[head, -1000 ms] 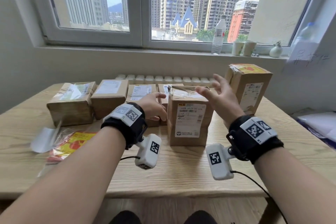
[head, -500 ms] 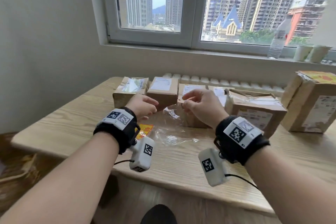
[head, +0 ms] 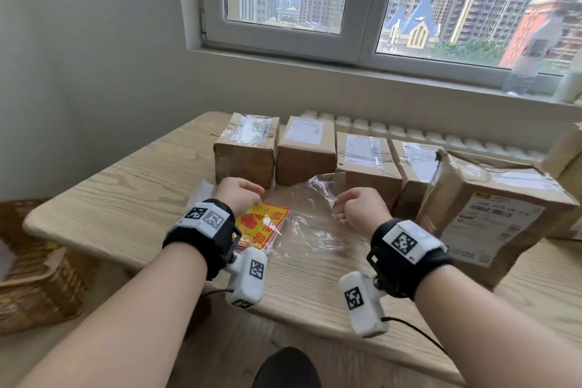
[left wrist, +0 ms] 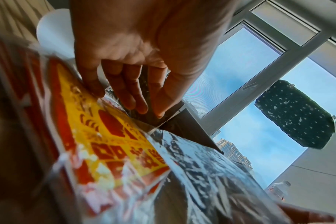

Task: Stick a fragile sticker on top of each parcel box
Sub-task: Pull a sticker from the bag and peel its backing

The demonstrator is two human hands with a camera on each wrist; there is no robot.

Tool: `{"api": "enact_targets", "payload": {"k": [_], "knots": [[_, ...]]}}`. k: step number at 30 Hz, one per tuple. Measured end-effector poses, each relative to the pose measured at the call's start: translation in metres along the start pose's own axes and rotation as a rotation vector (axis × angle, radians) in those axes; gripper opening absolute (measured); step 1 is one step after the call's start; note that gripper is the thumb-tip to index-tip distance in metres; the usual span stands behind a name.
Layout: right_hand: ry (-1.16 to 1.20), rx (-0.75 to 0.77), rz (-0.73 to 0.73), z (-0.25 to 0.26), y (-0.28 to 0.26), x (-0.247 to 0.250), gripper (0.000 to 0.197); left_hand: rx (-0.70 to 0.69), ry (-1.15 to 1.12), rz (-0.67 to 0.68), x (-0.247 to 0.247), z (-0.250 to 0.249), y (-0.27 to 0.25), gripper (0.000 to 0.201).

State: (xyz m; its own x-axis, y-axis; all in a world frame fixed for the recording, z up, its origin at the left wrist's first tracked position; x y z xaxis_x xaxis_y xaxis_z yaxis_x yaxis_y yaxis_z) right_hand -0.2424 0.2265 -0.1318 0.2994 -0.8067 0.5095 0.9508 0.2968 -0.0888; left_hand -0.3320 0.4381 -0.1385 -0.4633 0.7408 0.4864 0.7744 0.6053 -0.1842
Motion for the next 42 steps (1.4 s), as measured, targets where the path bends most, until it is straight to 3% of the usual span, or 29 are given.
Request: {"api": "enact_targets", "payload": {"k": [3, 6, 10, 12, 14, 20, 29, 36, 42], "knots": [[0.239, -0.076, 0.188, 0.01, -0.003, -0.016, 0.026, 0.021, 0.02, 0.041, -0.002, 0.003, 0.003, 0.03], [0.215, -0.056, 0.355, 0.02, -0.004, -0.036, 0.022, 0.068, 0.031, 0.104, -0.004, 0.009, 0.004, 0.042], [-0.067, -0.029, 0.273, 0.025, 0.008, -0.059, 0.018, 0.096, 0.05, 0.103, -0.005, 0.011, 0.003, 0.047], [-0.311, 0.021, 0.263, 0.028, 0.013, -0.067, 0.026, 0.098, 0.05, 0.098, -0.005, 0.01, 0.002, 0.046], [-0.391, 0.025, 0.258, 0.03, 0.014, -0.073, 0.032, 0.108, 0.056, 0.107, -0.005, 0.01, 0.002, 0.043], [-0.366, 0.058, 0.199, 0.033, 0.014, -0.072, 0.034, 0.103, 0.085, 0.075, -0.002, 0.012, 0.008, 0.042], [-0.387, 0.052, 0.252, 0.028, 0.014, -0.073, 0.028, 0.071, 0.028, 0.042, -0.004, 0.013, 0.013, 0.034], [-0.272, 0.111, 0.148, 0.022, 0.015, -0.053, 0.021, 0.079, 0.043, 0.038, -0.005, 0.017, 0.01, 0.04], [-0.256, 0.098, 0.111, 0.024, 0.006, -0.03, 0.035, 0.09, 0.058, 0.039, -0.01, 0.014, 0.003, 0.042]]}}
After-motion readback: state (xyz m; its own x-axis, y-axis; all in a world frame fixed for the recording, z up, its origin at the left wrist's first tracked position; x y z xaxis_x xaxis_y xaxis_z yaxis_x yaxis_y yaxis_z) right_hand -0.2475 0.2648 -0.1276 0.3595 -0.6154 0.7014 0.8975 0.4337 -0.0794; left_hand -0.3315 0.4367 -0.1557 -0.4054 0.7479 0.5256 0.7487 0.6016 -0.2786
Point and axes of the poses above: each hand's wrist, its own y-axis towards the middle knuckle, its own x-axis out of the back of the hand, z = x × y, the point moved 4 cm from there along y, towards the middle knuckle, and after that the axes turned 3 degrees about x, right-handed, at the moved point
